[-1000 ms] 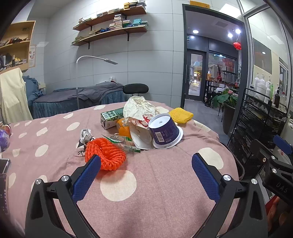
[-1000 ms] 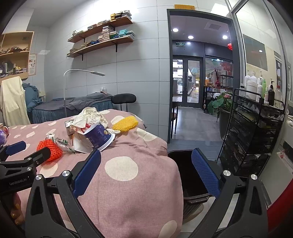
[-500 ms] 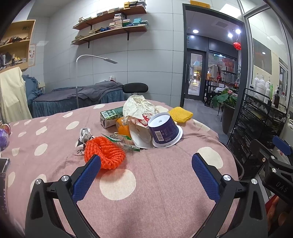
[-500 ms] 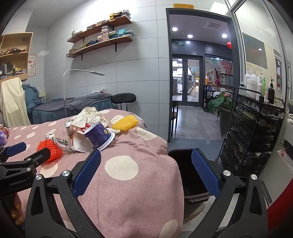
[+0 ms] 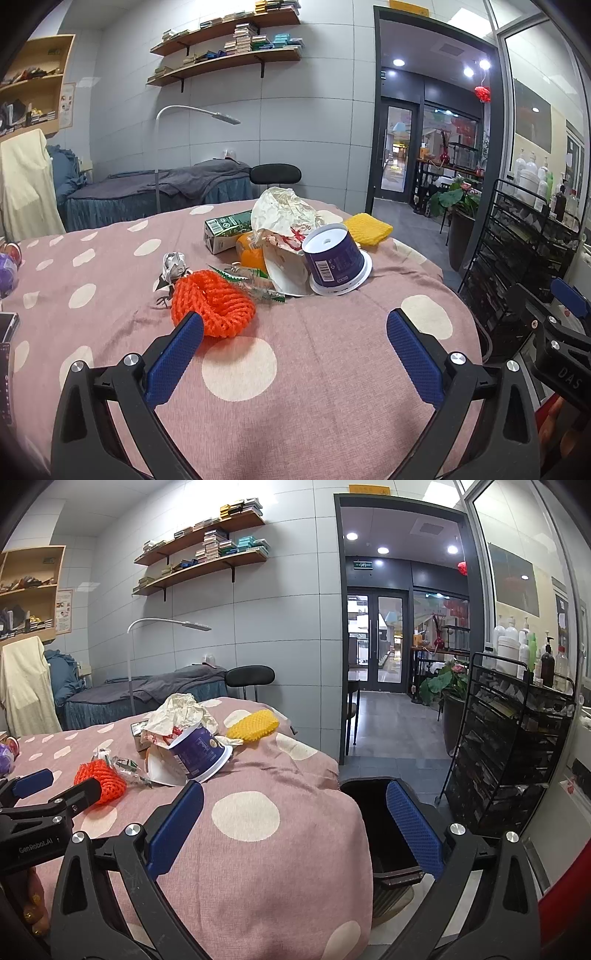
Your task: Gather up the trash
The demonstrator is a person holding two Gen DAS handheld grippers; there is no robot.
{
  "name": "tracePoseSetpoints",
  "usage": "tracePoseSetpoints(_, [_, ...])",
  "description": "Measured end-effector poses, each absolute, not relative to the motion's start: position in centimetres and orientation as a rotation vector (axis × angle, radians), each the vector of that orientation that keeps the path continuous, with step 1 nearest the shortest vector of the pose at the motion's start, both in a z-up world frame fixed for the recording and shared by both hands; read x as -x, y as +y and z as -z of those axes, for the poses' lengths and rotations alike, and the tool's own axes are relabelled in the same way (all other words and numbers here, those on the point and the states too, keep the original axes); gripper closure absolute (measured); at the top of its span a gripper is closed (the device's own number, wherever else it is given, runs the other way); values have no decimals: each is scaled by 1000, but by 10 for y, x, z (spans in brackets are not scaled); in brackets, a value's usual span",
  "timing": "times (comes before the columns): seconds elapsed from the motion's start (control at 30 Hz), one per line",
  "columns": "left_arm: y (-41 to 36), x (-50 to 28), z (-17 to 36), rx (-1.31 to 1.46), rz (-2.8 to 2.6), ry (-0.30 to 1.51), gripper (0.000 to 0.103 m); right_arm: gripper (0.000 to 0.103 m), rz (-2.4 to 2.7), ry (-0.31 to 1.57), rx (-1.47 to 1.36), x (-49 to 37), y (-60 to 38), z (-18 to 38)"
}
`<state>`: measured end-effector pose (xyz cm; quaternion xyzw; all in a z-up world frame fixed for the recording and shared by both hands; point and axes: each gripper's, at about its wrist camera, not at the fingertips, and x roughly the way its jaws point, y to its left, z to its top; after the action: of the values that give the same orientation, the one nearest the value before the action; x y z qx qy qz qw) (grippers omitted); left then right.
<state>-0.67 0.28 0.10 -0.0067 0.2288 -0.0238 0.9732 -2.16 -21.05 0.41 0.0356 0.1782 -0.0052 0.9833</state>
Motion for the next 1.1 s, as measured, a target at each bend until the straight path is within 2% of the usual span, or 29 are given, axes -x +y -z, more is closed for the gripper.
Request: tracePoseSetpoints(1.1, [6, 3, 5, 26, 45, 488, 6, 5, 0, 382, -78, 19, -209, -1])
